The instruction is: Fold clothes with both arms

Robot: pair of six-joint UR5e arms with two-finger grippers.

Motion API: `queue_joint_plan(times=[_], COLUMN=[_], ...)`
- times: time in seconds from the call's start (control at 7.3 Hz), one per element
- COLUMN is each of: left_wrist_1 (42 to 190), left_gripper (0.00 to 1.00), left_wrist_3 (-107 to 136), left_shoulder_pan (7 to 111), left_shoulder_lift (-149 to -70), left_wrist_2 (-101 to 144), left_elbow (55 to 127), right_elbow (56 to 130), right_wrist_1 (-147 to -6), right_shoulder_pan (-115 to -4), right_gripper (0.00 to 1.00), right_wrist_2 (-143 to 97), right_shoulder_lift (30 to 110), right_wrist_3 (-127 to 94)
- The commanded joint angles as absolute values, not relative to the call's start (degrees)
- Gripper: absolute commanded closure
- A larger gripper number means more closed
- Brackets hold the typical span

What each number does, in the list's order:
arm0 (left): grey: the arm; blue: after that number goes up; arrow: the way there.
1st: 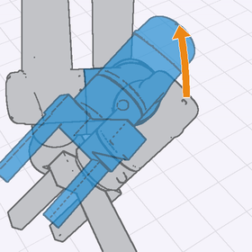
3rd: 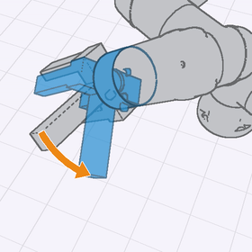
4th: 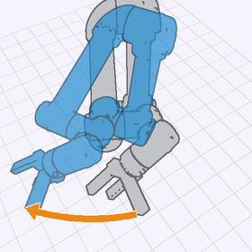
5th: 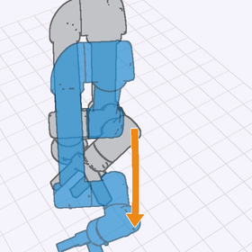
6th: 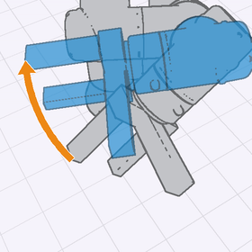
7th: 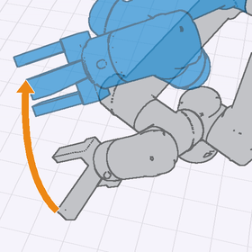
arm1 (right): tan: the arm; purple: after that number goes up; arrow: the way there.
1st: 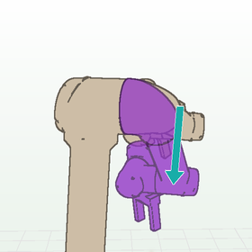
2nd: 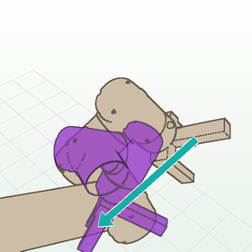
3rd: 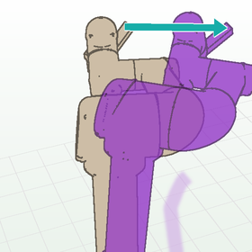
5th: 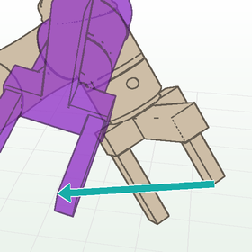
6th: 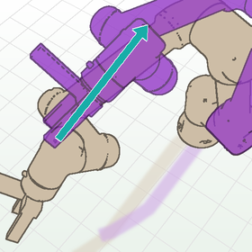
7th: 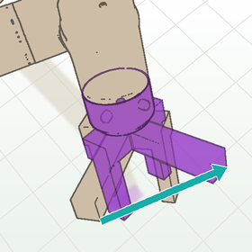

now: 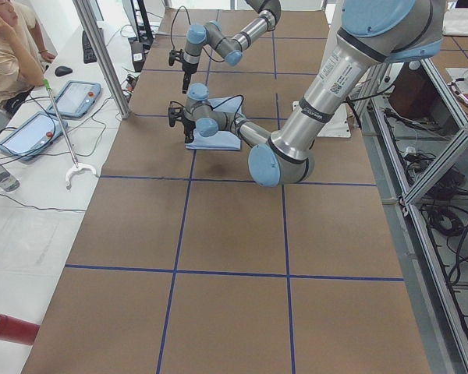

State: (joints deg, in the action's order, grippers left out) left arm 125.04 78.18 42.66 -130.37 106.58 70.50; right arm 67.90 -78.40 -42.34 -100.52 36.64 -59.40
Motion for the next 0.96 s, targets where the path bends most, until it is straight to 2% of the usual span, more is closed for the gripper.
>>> queue_joint_plan(times=[0.0, 0.68, 0.82], left_wrist_1=[125.1, 124.9, 124.9], left_gripper=[0.39, 0.46, 0.68], left_wrist_3=[78.2, 77.9, 78.0], left_shoulder_pan=[42.6, 41.7, 41.7], left_shoulder_lift=[-130.9, -130.8, -130.8], left_wrist_2=[106.6, 106.5, 106.5], left_elbow=[70.3, 69.6, 69.6], right_elbow=[67.9, 67.9, 67.9], right_wrist_1=[-78.4, -78.4, -78.4], right_shoulder_pan=[-42.4, -42.3, -42.3], right_gripper=[0.0, 0.0, 0.0], right_wrist_2=[-100.5, -100.5, -100.5], right_shoulder_lift=[36.7, 36.8, 36.8], right_wrist_3=[-59.4, -59.3, -59.3])
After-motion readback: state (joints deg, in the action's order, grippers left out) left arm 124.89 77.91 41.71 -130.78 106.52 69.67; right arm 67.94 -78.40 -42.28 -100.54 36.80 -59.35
